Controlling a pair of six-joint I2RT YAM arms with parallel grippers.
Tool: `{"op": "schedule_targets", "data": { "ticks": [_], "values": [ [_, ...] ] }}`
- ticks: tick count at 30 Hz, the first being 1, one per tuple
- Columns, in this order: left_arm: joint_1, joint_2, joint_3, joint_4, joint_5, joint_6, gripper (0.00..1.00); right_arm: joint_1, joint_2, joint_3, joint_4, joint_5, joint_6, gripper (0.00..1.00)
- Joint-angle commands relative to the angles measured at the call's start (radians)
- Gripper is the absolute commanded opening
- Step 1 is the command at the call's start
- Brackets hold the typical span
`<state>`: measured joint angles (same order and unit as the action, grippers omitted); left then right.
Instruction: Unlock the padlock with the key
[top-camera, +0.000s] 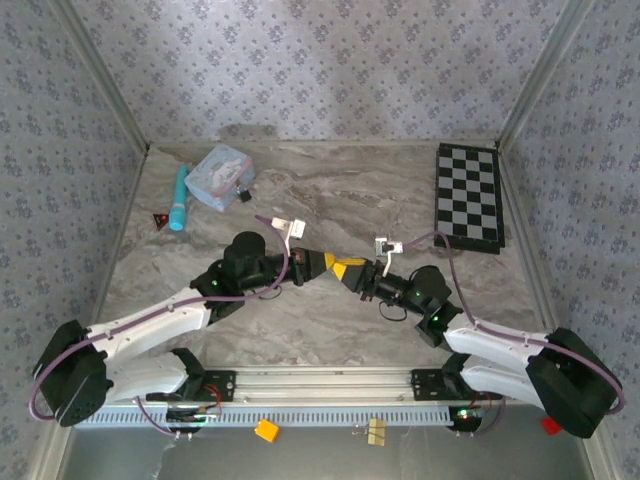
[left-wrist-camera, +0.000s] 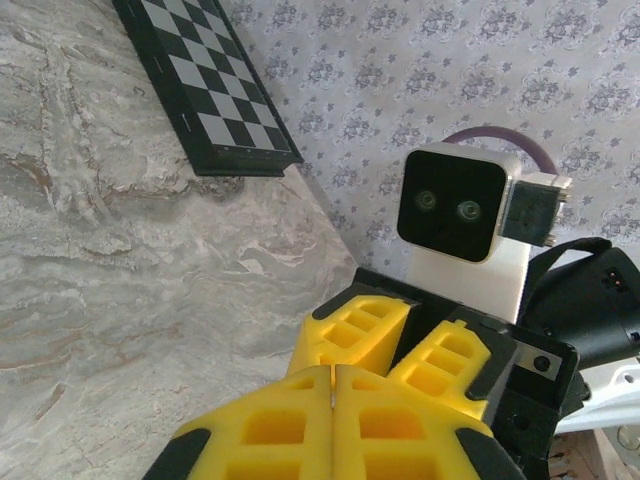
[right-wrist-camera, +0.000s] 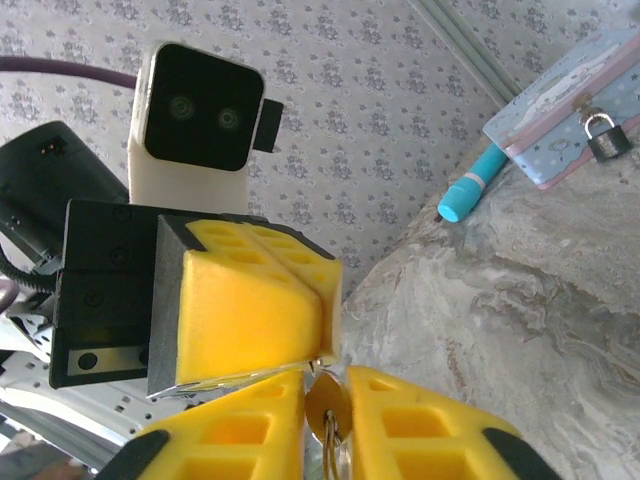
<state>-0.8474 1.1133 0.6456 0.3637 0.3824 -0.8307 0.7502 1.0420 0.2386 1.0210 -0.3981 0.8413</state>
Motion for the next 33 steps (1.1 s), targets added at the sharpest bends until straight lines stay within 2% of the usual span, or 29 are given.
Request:
{"op": "schedule_targets", "data": {
  "ticks": [1,7,12,15,19,21,23,26,30,33],
  "values": [
    [-0.004,-0.004,-0.006,0.015,-0.007,0.019,0.00,0.003,-0.011,0.037,0.052,-0.056,-0.004,0.13],
    [-0.005,-0.009,-0.016,0.021,-0.016,0.019,0.00,-0.009,-0.028,0.038,0.054,-0.063,0.010,0.04],
    [-0.004,-0.014,-0.017,-0.003,-0.042,0.030,0.09,-0.016,-0.056,0.035,0.025,-0.046,0.018,0.00],
    [-0.003,-0.014,-0.012,-0.020,-0.066,0.036,0.20,-0.020,-0.076,0.041,-0.021,-0.036,0.016,0.00],
    [-0.001,-0.020,-0.009,-0.056,-0.111,0.044,0.55,-0.023,-0.101,0.061,-0.135,-0.012,-0.002,0.00],
    [0.012,-0.037,-0.010,-0.093,-0.144,0.041,0.66,-0.027,-0.115,0.075,-0.218,0.008,-0.022,0.00],
    [0.080,-0.044,-0.025,-0.086,-0.106,-0.010,0.72,-0.033,-0.132,0.086,-0.301,0.031,-0.043,0.00],
    [0.183,-0.049,-0.046,-0.038,-0.030,-0.063,0.77,-0.043,-0.147,0.101,-0.398,0.051,-0.071,0.00],
    [0.233,-0.081,0.024,-0.241,-0.062,0.077,0.85,-0.050,-0.165,0.124,-0.527,0.095,-0.094,0.00],
    [0.304,-0.077,0.076,-0.377,-0.103,0.150,0.90,-0.049,-0.179,0.137,-0.615,0.126,-0.116,0.00]
  ]
}}
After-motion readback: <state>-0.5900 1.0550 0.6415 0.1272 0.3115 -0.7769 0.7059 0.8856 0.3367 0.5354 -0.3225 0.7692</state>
